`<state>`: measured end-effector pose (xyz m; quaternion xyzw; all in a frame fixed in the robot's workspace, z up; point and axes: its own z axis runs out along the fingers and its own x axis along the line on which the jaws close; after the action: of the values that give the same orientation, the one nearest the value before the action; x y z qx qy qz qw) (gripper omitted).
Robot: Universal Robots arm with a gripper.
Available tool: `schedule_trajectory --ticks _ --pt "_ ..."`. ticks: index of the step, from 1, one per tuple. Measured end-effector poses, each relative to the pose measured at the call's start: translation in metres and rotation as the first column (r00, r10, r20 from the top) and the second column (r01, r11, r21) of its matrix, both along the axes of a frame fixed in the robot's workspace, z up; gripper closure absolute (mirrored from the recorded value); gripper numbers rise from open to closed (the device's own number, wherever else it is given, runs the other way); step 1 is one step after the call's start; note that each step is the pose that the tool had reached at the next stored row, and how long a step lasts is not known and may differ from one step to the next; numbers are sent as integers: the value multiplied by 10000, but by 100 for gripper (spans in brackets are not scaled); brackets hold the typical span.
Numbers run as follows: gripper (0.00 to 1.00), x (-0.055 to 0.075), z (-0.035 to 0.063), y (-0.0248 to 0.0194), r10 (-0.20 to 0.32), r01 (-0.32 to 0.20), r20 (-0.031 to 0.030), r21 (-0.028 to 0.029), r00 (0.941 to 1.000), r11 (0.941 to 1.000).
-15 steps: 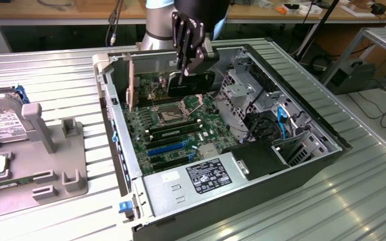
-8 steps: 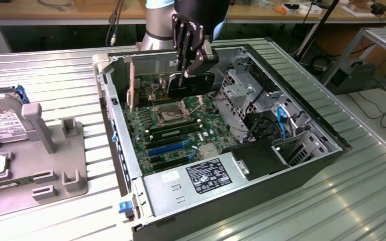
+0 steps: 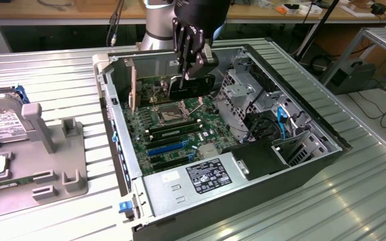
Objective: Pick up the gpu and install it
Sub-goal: 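Insert the gpu into the slot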
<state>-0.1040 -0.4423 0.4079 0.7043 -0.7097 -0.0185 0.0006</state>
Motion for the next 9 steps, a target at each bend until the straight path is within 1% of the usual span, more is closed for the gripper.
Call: schedule_trajectory --ticks 1,2,7,9 --pt "73 1 -7 0 0 0 16 0 10000 10000" --pt "73 1 -10 0 0 0 20 -1 10000 10000" --pt "73 1 -22 0 -35 35 21 0 10000 10000" --pt "73 1 -36 0 -193 193 21 0 9998 9998"
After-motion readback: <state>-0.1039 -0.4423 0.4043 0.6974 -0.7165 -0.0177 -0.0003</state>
